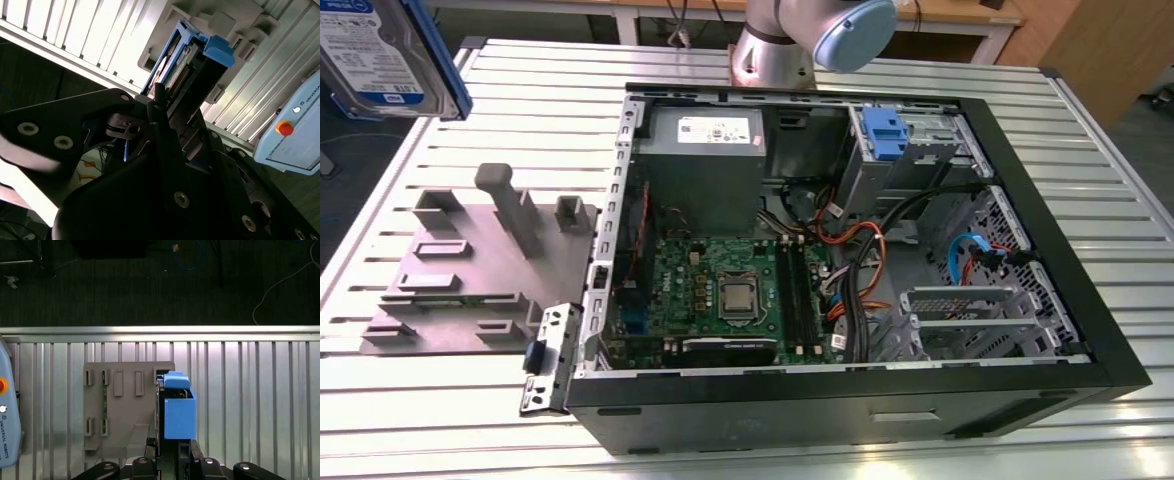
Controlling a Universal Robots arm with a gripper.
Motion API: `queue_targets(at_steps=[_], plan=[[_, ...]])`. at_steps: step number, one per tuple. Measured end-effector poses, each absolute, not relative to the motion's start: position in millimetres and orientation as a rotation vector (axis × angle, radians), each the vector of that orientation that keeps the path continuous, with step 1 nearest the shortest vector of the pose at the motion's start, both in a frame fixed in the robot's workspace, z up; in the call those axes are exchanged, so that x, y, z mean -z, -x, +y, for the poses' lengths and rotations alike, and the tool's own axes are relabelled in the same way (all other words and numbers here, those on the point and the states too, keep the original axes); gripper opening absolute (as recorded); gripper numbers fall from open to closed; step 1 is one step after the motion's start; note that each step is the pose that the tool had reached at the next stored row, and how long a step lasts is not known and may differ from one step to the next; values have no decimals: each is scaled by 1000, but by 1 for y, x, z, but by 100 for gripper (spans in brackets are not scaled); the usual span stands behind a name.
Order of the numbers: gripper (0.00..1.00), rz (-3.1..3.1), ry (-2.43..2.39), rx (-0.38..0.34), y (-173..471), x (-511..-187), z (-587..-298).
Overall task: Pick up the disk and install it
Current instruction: 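Pick up the disk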
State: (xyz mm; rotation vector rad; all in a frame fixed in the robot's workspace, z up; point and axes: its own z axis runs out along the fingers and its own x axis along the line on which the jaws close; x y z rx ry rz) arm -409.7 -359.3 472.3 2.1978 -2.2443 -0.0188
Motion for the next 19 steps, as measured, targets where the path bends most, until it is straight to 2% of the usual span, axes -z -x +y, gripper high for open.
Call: queue_targets(at_steps=[19], plan=[[35,-2248,-2202,28,410,-475,-359]])
